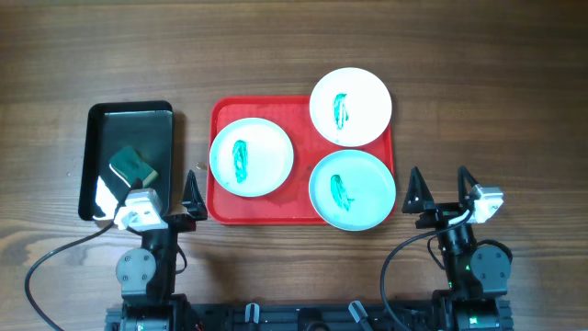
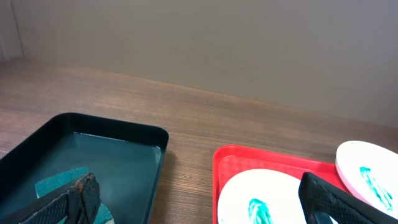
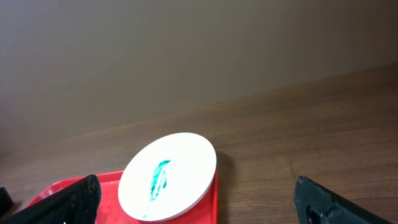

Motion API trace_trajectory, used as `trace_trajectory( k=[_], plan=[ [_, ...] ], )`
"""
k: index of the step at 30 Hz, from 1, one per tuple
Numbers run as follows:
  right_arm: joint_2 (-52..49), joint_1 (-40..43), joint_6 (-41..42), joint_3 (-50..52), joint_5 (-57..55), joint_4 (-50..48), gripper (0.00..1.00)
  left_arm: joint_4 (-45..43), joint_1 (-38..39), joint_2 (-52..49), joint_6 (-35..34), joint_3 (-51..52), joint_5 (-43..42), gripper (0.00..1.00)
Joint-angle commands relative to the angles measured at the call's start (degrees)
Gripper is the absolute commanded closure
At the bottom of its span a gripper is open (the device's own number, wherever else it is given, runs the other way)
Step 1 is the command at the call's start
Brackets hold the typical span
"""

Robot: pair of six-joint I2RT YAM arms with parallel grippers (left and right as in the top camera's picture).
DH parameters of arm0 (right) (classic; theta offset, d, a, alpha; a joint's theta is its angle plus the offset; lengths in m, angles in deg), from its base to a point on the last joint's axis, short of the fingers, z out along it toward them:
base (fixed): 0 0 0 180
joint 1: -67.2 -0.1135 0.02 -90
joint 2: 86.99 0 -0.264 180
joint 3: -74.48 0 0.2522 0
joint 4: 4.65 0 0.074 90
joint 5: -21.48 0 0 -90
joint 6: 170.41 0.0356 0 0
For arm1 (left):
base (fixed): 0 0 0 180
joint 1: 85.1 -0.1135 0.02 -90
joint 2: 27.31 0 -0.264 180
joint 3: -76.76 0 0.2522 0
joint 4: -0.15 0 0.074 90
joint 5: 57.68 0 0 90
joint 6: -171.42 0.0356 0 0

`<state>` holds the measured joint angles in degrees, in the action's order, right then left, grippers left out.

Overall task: Clean dirty plates on tray and stack at the side
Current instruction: 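Move the right gripper toward the left white plate on the red tray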

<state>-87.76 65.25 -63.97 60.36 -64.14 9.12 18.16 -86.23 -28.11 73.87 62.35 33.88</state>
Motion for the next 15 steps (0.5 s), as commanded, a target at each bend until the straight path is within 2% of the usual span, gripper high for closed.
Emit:
trace_trajectory(
  k=[1, 7, 12, 15],
  plan=[
    [0.17, -0.28, 0.68, 0.07, -0.92, -0.15, 0.0, -0.13, 0.28, 0.42, 1.11, 0.31, -0.7, 0.0],
    [0.17, -0.28, 0.09, 0.04, 2.19, -2.67, 0.0, -0.72, 0.28, 0.42, 1.11, 0.31, -0.72, 0.0],
    [-0.26, -0.28, 0.04, -1.27, 6.93, -5.97, 0.0, -7.63, 0.28, 0.42, -0.98, -0.52, -0.98, 0.0],
    [-3.28, -0.28, -1.73, -4.98, 9.35, -6.03, 0.0, -4.39, 0.28, 0.42, -1.95, -4.37, -2.43, 0.0]
  ],
)
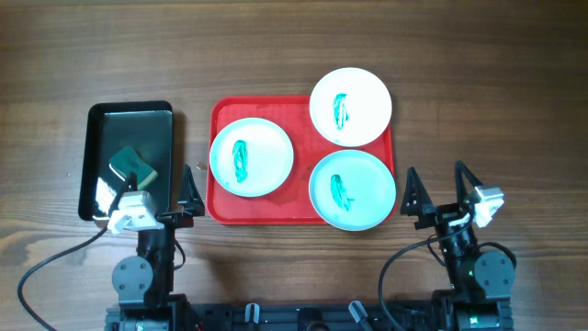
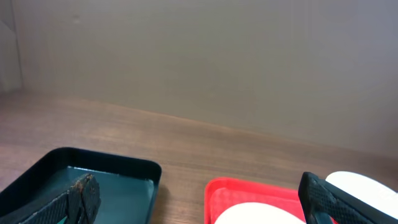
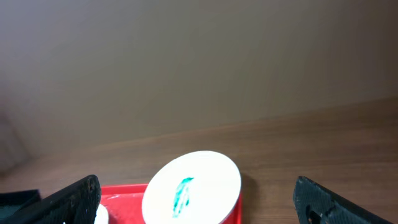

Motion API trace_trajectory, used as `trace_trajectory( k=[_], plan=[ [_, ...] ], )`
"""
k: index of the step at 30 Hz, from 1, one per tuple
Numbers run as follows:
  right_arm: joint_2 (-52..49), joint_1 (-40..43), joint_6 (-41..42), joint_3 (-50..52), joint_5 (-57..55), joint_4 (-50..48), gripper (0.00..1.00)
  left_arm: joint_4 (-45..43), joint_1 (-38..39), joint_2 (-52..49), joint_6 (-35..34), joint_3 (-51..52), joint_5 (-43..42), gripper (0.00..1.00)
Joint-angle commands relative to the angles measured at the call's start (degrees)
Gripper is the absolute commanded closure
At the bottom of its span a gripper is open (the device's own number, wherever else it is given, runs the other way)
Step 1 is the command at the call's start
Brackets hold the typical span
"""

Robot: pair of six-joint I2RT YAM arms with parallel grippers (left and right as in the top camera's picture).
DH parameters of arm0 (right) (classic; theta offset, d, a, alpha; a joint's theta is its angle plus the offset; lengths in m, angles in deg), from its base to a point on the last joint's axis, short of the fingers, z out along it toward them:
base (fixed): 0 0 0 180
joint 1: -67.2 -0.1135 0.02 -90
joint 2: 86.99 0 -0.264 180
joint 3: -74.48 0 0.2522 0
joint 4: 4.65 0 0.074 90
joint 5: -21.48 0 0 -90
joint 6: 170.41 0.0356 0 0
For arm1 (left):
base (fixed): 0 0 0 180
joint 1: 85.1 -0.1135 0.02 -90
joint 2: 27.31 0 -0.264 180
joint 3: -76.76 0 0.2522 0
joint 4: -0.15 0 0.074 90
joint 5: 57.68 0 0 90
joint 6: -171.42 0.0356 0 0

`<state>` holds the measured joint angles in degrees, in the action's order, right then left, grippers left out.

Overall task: Clean dirty plates on tray and stack at the side
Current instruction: 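Move the right gripper toward the left white plate on the red tray, then grip the left plate's rim with the right gripper to hold it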

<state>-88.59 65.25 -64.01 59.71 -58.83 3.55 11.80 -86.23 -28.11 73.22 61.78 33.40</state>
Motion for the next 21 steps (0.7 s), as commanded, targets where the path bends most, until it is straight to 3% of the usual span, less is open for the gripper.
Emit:
trace_trajectory(
  k=[1, 4, 10, 15, 21],
  plan=[
    [-3.72, -0.28, -2.95, -5.73, 4.81, -0.46, 0.0, 3.69, 0.28, 0.42, -1.25, -5.18, -1.92, 0.0],
    [-14.38, -0.28, -7.8, -15.37, 8.55, -0.33, 0.0, 12.04, 0.28, -2.03, -1.2, -13.97, -1.92, 0.0],
    [-34.03, -0.28, -8.87, -33.64, 16.92, 7.76, 0.0, 22.23, 0.28, -14.49, -1.18, -28.26, -1.95, 0.0],
    [-49.88, -0.31, -8.87, -50.97, 23.56, 21.38, 0.0, 31.98, 0.28, -30.91, -1.16, -43.63, -2.38, 0.0],
    [-65.57, -0.76, -8.87, -65.02, 32.65, 34.84, 0.0, 50.69, 0.28, -53.02, -1.22, -63.91, -3.89, 0.0]
  ],
)
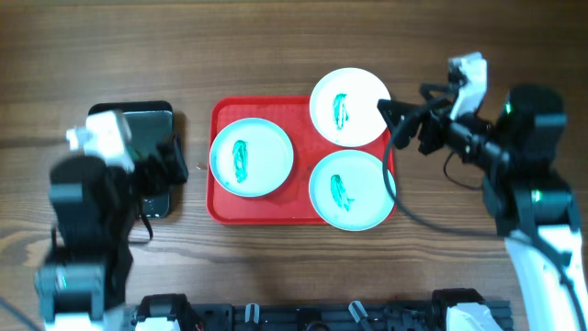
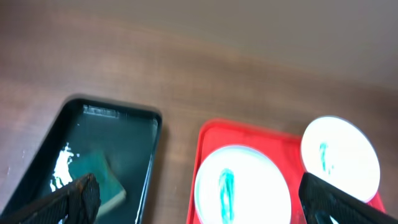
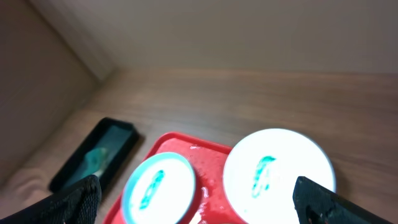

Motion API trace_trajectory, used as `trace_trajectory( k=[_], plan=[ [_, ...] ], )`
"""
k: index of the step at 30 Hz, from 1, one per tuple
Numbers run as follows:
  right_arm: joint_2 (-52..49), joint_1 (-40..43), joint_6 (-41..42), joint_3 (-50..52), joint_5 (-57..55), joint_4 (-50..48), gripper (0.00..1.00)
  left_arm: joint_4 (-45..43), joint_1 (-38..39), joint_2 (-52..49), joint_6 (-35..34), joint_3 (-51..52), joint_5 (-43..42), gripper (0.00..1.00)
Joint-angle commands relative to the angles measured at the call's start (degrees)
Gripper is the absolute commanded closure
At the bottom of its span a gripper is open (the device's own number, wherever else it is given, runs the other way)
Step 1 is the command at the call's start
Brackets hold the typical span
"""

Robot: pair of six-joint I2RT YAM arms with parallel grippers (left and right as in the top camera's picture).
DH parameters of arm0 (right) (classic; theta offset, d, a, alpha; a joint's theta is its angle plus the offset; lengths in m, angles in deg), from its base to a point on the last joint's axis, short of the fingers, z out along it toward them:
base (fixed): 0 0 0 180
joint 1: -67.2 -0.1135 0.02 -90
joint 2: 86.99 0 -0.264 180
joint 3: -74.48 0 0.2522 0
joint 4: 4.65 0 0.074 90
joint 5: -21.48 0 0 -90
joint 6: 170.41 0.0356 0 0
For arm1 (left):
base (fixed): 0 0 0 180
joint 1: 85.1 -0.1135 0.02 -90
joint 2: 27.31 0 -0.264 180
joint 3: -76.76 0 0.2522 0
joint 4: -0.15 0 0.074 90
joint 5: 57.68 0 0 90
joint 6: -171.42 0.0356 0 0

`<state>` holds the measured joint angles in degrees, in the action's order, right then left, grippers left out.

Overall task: Clean dirty plates on tray and stack at the side
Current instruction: 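Grip the left plate's rim with the right gripper to hold it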

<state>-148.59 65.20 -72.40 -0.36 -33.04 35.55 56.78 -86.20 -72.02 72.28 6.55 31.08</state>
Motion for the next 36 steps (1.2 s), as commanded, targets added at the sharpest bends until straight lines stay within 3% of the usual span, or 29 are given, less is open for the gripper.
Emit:
trace_trajectory(
  k=[1, 4, 10, 13, 17, 19, 23, 27, 30, 36],
  plan=[
    [-8.37, -1.66, -0.5, -6.99, 7.54, 4.9, 0.0, 10.1, 0.26, -13.27, -0.28, -12.7, -1.57, 0.0],
    [-19.43, -9.11, -1.66, -15.02, 6.8, 13.46, 0.0, 25.73, 0.26, -28.83, -0.28, -26.36, -1.55, 0.0],
    [-33.27, -20.79, -3.5, -23.47, -5.6, 26.38, 0.0, 27.41, 0.26, -38.03, -0.31, -27.04, -1.62, 0.0],
    [-37.18, -23.69, -3.28, -23.43, -11.56, 24.17, 0.0, 26.8, 0.26, -40.28, -0.31, -27.04, -4.07, 0.0],
    [-41.83, -24.55, 4.55, -23.32, -8.44, 18.78, 0.01, 26.77, 0.26, -41.57, -0.28, -27.04, -8.37, 0.0],
    [-44.65, -24.81, 8.26, -23.21, -11.8, 18.32, 0.16, 26.77, 0.26, -41.55, -0.26, -27.04, -8.35, 0.0],
    [-51.84, -26.56, 15.21, -23.21, -16.22, 15.72, 0.28, 25.2, 0.24, -41.7, -1.03, -27.04, -7.69, 0.02],
    [-57.44, -28.63, 18.1, -23.21, -16.2, 12.7, 0.44, 24.35, 0.24, -42.71, -13.9, -27.04, -3.54, 0.07],
    [-59.32, -29.77, 18.12, -23.21, -16.44, 11.39, 0.55, 24.37, 0.2, -43.58, -19.3, -27.04, -0.31, 0.09],
    [-61.88, -31.8, 21.18, -23.21, -21.73, 8.31, 0.76, 24.2, -1.11, -43.95, -21.57, -27.04, 3.5, 0.1]
  ],
)
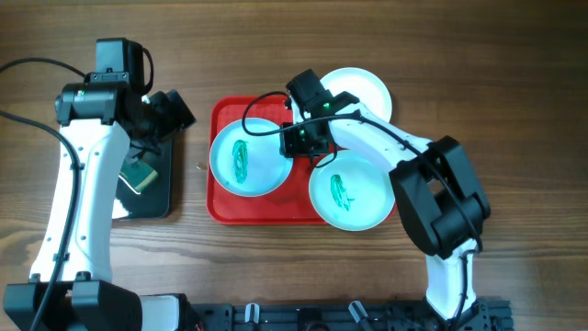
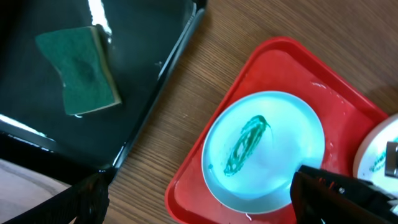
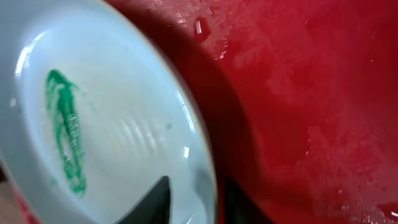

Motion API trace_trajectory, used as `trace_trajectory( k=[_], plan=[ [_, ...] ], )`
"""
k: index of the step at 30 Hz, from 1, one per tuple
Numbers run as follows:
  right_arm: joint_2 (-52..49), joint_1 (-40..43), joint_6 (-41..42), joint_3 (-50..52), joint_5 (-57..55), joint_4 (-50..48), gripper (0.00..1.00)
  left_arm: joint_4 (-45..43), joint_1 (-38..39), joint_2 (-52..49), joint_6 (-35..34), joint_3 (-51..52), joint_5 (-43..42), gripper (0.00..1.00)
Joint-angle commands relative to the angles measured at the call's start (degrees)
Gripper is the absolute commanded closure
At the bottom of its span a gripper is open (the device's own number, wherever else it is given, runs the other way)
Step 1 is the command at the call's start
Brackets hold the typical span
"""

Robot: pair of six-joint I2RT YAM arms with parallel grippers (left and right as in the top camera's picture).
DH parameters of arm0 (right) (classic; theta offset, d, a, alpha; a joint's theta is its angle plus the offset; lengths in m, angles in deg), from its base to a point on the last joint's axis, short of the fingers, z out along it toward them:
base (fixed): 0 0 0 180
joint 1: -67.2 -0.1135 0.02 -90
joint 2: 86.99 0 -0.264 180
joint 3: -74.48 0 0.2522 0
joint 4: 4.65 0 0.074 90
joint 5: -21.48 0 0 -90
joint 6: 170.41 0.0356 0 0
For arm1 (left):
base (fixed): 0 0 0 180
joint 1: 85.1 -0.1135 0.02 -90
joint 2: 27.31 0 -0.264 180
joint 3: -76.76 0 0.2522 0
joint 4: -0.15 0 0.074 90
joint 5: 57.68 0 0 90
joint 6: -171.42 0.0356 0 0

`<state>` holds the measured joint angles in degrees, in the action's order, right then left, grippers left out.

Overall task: Clean dirty plates on tray and stack at the side
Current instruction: 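Grip the left plate's rim with the right gripper to hold it, then grasp the green sponge from the black tray with the left gripper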

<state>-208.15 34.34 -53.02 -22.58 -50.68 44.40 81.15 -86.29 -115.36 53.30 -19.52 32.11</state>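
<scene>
Three white plates with green smears lie on the red tray (image 1: 220, 207): a left plate (image 1: 243, 156), a back right plate (image 1: 367, 87) and a front right plate (image 1: 347, 191). My right gripper (image 1: 299, 140) is at the left plate's right rim. In the right wrist view it (image 3: 202, 196) is shut on that rim, one finger on top (image 3: 155, 199), the other underneath. A green sponge (image 2: 78, 71) lies in the black tray (image 1: 152, 204). My left gripper (image 1: 170, 112) hangs open over that tray's right edge, above and beside the sponge (image 1: 138, 173).
The black tray stands left of the red tray with a strip of bare wood (image 1: 193, 184) between them. My right arm (image 1: 386, 138) reaches across the two right plates. Bare tabletop (image 1: 514, 110) lies right of the red tray.
My right gripper has moved from beside the back right plate to the left plate's right rim and shut on it. My left gripper has moved further over the black tray, still open.
Both arms were folded low at the table's front edge, grippers open, for two moments. Then both were raised, left over the black tray, right by the back right plate. Now the right holds the left plate's rim; the left is near the sponge.
</scene>
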Motion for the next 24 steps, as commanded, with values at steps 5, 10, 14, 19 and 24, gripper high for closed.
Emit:
trace_trajectory(
  k=[5, 10, 14, 19, 24],
  plan=[
    [-3.17, -1.92, 2.84, -0.76, -8.26, -0.61, 0.94, -0.11, -3.37, -0.96, -2.6, -0.96, 2.47, 0.12],
    [-3.17, -2.05, 2.75, -0.68, -9.33, -1.03, 0.96, -0.13, -4.42, -1.27, -2.6, 0.11, 4.66, 0.2],
    [-3.15, -2.05, 2.56, -0.68, -9.33, -1.2, 0.96, 0.2, -6.84, -2.78, -10.75, 5.03, 8.9, 0.27],
    [-3.17, -2.05, 2.56, -0.68, -9.33, -1.44, 0.95, -3.91, -11.91, -6.73, -13.16, 10.64, 9.07, 0.36],
    [-3.15, -2.05, 2.56, -0.68, -9.31, -1.44, 0.96, -9.99, -14.38, -9.68, -13.03, 14.8, 9.07, 0.39]
  ],
)
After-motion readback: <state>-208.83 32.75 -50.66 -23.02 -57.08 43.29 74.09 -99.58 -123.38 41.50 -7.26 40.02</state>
